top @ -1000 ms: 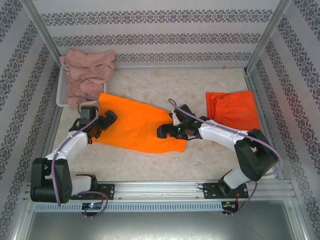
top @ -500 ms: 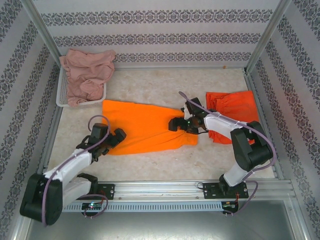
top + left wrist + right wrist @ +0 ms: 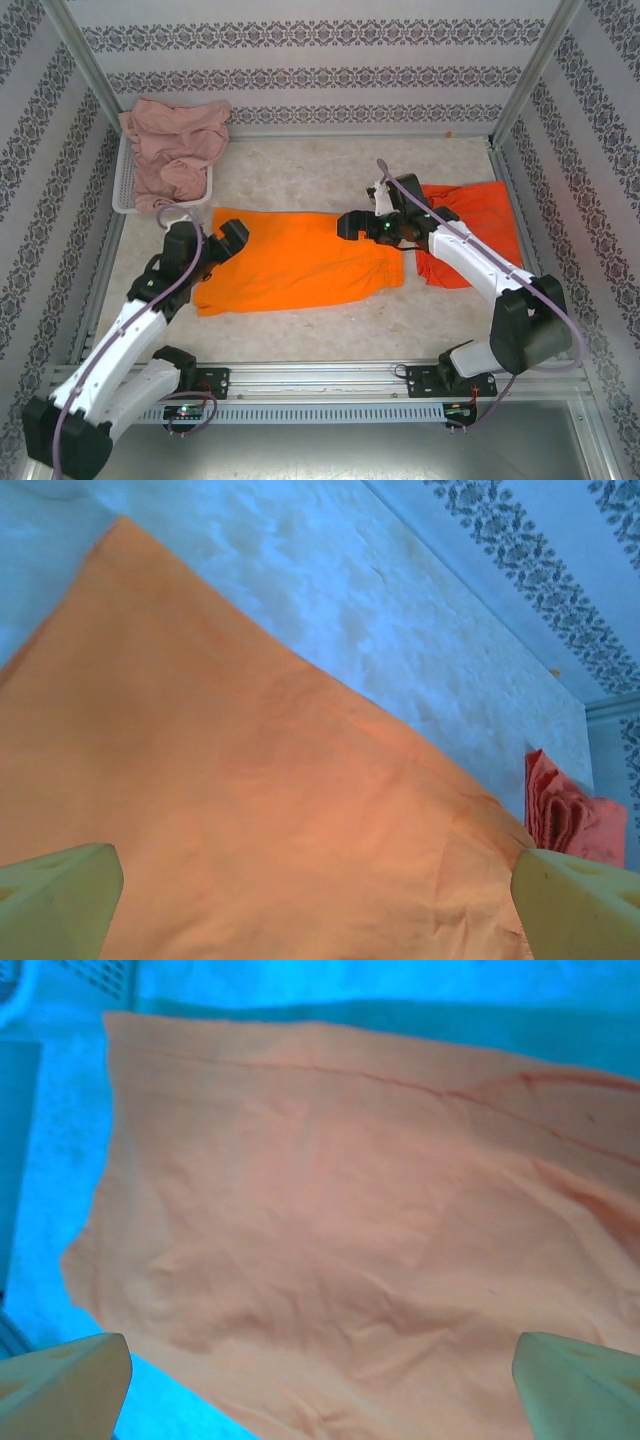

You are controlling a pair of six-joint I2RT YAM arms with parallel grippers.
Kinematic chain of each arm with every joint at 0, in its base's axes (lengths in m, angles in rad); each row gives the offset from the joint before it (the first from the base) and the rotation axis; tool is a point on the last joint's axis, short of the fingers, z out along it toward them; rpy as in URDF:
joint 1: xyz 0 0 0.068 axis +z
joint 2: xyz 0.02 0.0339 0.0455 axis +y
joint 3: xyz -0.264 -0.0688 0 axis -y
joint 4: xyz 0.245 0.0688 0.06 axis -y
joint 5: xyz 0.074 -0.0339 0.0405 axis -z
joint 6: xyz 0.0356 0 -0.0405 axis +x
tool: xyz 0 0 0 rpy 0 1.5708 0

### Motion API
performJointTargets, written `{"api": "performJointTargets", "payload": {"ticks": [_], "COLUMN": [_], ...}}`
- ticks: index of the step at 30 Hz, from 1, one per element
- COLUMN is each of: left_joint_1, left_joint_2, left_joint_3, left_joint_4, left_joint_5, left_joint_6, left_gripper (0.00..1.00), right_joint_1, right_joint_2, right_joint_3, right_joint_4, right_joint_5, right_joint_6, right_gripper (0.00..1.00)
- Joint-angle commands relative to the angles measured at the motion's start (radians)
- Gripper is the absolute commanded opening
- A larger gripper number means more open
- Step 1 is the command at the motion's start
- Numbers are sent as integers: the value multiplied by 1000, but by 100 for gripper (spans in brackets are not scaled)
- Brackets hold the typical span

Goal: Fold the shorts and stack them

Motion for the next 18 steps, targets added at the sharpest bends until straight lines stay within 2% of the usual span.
{"api": "performJointTargets", "payload": {"ticks": [1,8,18], "left_joint_1": [0,-2,2], "left_joint_2": [141,276,186], "left_joint_3": [-14,-138,-366], "left_joint_4": [177,321,310], "left_joint_5": [118,116,-13], "left_joint_6": [23,-32,-25], "left_gripper": [100,100,100], "right_joint_1": [-27,-110,-183], "right_joint_2": [24,150,398], "right_joint_3": [20,35,128], "right_joint_4": [14,49,71], "right_joint_5": [-53,-88,-117], "right_joint_6": [50,70,87], "right_gripper": [98,98,98]}}
